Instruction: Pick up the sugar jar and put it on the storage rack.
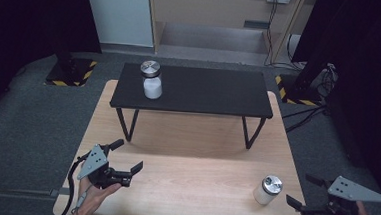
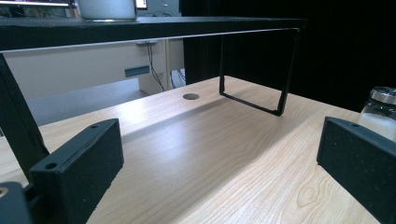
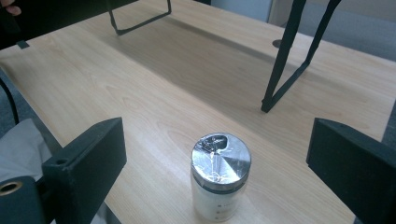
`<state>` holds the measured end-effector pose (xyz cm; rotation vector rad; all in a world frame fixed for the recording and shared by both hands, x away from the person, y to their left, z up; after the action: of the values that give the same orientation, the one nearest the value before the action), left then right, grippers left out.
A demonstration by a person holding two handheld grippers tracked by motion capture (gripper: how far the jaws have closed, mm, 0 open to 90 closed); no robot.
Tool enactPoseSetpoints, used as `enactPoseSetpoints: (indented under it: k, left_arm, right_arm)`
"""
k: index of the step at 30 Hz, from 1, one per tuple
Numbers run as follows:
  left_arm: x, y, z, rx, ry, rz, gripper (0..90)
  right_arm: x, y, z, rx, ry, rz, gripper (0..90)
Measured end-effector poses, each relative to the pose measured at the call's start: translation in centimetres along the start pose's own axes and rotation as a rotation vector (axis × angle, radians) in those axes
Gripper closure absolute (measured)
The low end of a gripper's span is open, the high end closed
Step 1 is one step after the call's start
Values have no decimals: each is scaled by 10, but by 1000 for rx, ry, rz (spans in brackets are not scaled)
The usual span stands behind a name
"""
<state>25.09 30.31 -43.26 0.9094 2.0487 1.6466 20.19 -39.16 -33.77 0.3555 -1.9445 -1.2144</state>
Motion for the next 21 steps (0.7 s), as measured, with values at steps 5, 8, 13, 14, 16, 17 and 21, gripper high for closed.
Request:
enactPoseSetpoints:
  k: [5,8,13,14,16,17,21]
  left_arm:
    - [0,0,0,1,-1,-1,0]
    - [0,0,0,1,-4,2,0]
    - [0,0,0,2,-6,4,0]
    - [0,0,0,1,-6,5,0]
    - [0,0,0,0,-7,5,0]
    - [0,0,0,0,-8,5,0]
    - [-1,-1,0,-2,-9,8,0]
  right_arm:
    - [-14,-4,0,8,12,34,57]
    - [-22,-7,0,7,17,45,60]
    - [-33,-12,1,-2,20,63,65]
    - [-35,-14,1,-4,20,66,65]
    - [-39,-17,0,-10,20,72,66]
    - [-41,-18,-1,-12,19,75,68]
    - [-49,-23,0,-9,13,87,76]
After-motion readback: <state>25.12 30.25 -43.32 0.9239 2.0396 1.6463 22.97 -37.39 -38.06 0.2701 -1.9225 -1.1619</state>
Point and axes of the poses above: each handheld gripper's, and its own axes: x roughly backward along the jaws, y roughly out of its top, z roughly to its left, the point moved 6 cm from there along -x, roughly forward along the jaws, and after that the axes turned 15 degrees about x, right-handed, at the moved point
